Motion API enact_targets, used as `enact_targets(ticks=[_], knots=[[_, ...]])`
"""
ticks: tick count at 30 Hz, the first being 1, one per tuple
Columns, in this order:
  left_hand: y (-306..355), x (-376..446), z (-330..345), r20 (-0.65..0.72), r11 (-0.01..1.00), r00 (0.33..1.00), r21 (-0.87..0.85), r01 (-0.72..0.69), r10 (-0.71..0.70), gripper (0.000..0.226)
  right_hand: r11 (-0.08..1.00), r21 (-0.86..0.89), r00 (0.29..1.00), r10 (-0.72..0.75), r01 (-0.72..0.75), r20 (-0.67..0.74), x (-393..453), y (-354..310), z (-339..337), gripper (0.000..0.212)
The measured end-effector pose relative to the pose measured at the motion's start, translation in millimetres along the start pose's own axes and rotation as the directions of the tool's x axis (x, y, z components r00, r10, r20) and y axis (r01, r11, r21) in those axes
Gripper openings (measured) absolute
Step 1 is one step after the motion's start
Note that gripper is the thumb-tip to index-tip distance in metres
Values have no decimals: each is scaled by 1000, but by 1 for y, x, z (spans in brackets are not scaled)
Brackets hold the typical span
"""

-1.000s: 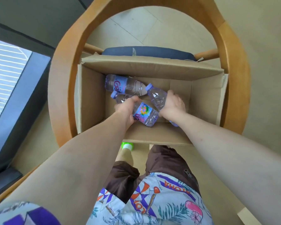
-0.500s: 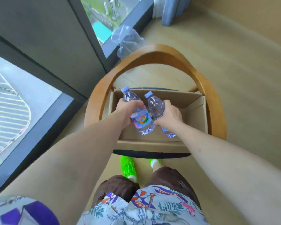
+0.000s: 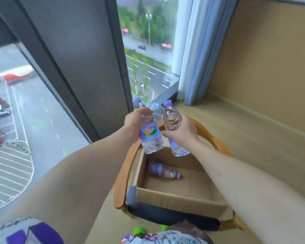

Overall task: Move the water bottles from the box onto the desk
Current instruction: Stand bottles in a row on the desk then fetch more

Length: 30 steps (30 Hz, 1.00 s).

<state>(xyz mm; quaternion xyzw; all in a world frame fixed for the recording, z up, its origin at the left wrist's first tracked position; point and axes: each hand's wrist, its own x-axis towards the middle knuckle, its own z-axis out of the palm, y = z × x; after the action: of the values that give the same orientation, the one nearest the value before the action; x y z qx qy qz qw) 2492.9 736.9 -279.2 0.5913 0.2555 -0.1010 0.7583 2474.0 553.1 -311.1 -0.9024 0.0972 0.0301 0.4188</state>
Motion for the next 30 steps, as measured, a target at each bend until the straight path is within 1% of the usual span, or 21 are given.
enact_targets(ticks=[4, 7, 10, 14, 16, 18, 19, 21, 23, 25, 26, 28, 30], knots=[[38, -23, -12, -92, 993, 990, -43, -109, 105, 17, 992, 29, 992, -121, 120, 45, 15, -37, -9, 69], [56, -41, -26, -183, 984, 968, 2, -177, 174, 21, 976, 66, 973, -215, 210, 79, 23, -62, -10, 69], [64, -62, -45, -280, 971, 930, 44, -233, 236, 33, 951, 110, 946, -301, 289, 120, 23, -85, -3, 71], [64, -103, -75, -415, 952, 864, 15, -306, 284, 38, 903, 150, 880, -426, 401, 212, 7, -110, 17, 68], [60, -131, -90, -456, 954, 849, 5, -298, 268, 45, 876, 186, 832, -481, 444, 276, -9, -121, 29, 69], [51, -162, -104, -496, 951, 828, -10, -308, 263, 49, 837, 232, 768, -546, 495, 333, -28, -132, 42, 68], [46, -177, -112, -536, 944, 799, -12, -330, 273, 50, 815, 256, 730, -580, 520, 362, -40, -137, 48, 67], [35, -211, -127, -631, 927, 719, 4, -374, 292, 51, 776, 293, 655, -629, 559, 418, -65, -147, 62, 69], [22, -246, -142, -706, 922, 644, 32, -385, 294, 55, 736, 329, 580, -672, 592, 460, -95, -156, 74, 70], [9, -281, -156, -763, 921, 584, 37, -388, 277, 62, 698, 370, 511, -708, 613, 488, -127, -165, 84, 72], [2, -299, -164, -790, 920, 553, 36, -391, 266, 60, 680, 387, 477, -723, 624, 500, -145, -169, 88, 73], [-13, -335, -177, -827, 913, 496, 49, -406, 265, 48, 650, 417, 415, -742, 635, 526, -183, -178, 93, 75], [-30, -373, -188, -863, 905, 424, 81, -417, 273, 36, 617, 456, 351, -764, 641, 542, -224, -185, 97, 74]])
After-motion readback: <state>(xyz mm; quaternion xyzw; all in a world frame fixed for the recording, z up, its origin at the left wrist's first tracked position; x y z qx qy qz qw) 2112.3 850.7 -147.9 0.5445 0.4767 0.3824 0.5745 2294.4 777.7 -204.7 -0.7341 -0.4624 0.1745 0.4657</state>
